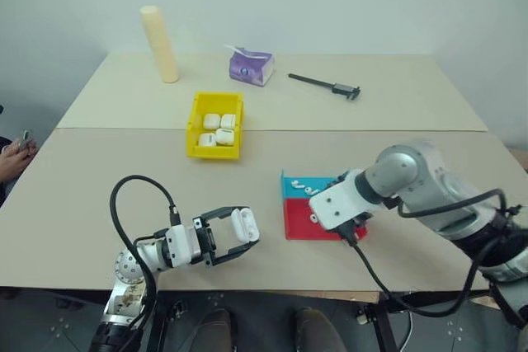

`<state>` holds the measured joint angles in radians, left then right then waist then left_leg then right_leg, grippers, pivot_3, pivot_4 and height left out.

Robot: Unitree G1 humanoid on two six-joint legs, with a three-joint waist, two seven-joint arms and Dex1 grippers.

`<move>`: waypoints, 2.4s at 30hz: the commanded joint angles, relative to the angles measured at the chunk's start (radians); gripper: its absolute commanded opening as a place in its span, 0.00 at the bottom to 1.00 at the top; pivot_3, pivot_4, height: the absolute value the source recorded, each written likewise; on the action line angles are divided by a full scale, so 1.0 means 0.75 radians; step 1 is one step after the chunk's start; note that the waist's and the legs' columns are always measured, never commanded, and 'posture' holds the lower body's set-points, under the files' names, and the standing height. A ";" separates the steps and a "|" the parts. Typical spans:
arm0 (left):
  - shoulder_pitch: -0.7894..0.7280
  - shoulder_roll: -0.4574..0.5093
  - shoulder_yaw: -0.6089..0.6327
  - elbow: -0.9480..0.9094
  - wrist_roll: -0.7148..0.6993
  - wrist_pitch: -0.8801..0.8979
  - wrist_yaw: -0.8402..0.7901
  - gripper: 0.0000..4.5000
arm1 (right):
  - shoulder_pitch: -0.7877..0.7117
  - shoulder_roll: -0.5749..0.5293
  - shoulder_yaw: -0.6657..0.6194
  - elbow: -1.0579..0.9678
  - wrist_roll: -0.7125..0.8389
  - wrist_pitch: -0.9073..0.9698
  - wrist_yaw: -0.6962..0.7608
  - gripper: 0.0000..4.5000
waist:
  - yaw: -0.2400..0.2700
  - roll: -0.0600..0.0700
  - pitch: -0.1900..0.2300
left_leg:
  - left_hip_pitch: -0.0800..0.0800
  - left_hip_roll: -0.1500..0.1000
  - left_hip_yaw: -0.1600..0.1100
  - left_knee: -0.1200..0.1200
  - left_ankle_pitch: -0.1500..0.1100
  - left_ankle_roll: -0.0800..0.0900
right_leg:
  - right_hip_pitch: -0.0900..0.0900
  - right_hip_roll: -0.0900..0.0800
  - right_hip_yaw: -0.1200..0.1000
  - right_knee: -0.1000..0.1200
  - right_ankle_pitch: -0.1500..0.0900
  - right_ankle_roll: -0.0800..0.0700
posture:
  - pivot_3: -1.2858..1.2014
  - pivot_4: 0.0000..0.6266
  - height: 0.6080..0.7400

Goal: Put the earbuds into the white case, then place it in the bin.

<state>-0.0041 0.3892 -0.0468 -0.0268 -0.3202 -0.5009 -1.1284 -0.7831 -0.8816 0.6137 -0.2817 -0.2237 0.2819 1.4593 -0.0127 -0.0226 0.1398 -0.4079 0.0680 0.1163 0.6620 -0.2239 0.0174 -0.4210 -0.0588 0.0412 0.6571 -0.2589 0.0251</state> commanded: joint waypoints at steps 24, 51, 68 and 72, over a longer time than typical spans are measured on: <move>0.019 0.065 -0.048 -0.086 -0.002 -0.003 0.150 0.62 | -0.019 0.155 0.020 0.194 -0.264 -0.210 -0.002 0.40 | -0.001 0.000 0.000 | 0.000 0.000 0.006 0.000 0.000 0.000 | 0.000 0.000 -0.001 0.000 0.000 -0.001 | 0.52 0.24 1.00; 0.021 0.080 -0.070 -0.103 0.031 0.020 0.211 0.62 | 0.021 0.180 0.019 0.222 -0.308 -0.272 -0.002 0.26 | -0.001 0.000 0.000 | 0.001 0.001 0.007 -0.001 0.000 0.000 | 0.001 0.000 -0.001 -0.001 0.000 -0.001 | 0.52 0.24 1.00; -0.007 0.078 -0.068 -0.109 0.015 0.037 0.234 0.62 | 0.059 0.186 -0.021 0.165 -0.298 -0.242 -0.003 0.17 | 0.000 0.000 0.000 | 0.002 0.001 0.006 -0.001 0.000 0.000 | 0.001 0.000 -0.001 -0.001 -0.001 -0.001 | 0.52 0.24 1.00; -0.057 0.053 -0.060 -0.170 -0.061 0.107 0.266 0.62 | 0.078 0.194 -0.140 0.035 -0.192 -0.095 0.011 0.17 | 0.001 0.000 0.000 | 0.001 0.001 0.006 -0.001 0.000 0.000 | 0.001 0.000 -0.001 -0.001 -0.001 -0.001 | 0.52 0.24 1.00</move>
<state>-0.0174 0.4380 -0.1024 -0.0930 -0.3218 -0.4343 -0.9476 -0.7123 -0.7383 0.5777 -0.1886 -0.4098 0.1600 1.4610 -0.0123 -0.0227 0.1395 -0.4078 0.0684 0.1208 0.6614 -0.2239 0.0172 -0.4208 -0.0590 0.0404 0.6567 -0.2593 0.0242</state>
